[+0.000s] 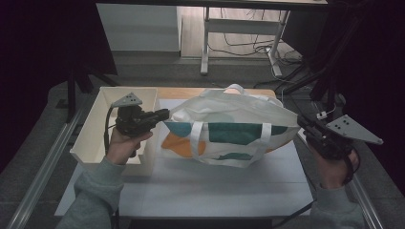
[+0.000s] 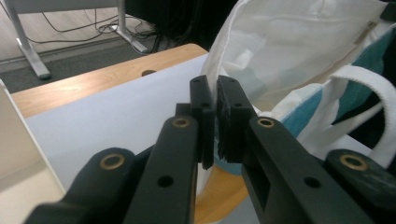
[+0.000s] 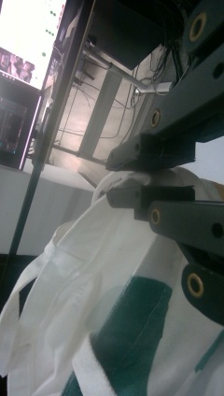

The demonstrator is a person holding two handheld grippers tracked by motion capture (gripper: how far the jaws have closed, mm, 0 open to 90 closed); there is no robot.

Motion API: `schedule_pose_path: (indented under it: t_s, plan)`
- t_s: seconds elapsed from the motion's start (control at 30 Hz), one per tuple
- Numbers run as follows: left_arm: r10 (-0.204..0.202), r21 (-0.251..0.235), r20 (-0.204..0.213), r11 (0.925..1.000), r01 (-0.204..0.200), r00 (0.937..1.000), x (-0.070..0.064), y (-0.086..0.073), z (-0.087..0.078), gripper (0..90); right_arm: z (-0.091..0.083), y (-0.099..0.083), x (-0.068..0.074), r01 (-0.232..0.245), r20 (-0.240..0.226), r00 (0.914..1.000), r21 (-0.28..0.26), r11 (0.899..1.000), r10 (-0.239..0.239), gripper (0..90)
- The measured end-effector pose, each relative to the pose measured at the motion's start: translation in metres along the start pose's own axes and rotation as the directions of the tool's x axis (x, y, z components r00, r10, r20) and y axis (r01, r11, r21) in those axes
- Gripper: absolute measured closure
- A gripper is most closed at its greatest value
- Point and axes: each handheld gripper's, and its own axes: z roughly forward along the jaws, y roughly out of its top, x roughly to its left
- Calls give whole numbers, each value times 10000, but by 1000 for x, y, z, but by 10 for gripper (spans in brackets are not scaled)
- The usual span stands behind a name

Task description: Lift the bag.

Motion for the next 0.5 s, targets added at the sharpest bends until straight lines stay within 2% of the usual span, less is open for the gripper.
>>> schedule_pose_path:
  t_s: [0.07, 0.2, 0.33, 0.5]
  plan:
    - [-18, 239, -134, 9997, 21, 9999, 4, -1, 5, 858, 5, -2, 0, -14, -4, 10000, 178, 9998, 14, 815]
    - [-411, 507, -58, 9979, 413, 9991, 17, -3, 17, 857, 20, -9, -1, -57, -77, 10000, 570, 9984, 61, 815]
    - [-415, 726, -218, 9964, 430, 9989, 21, -3, 26, 857, 37, -16, -5, -114, 9, 9999, 955, 9954, 114, 816]
    - [-335, 1188, -373, 9922, 377, 9987, 24, -6, 37, 856, 57, -34, -11, -368, -45, 9993, 1535, 9875, 379, 815]
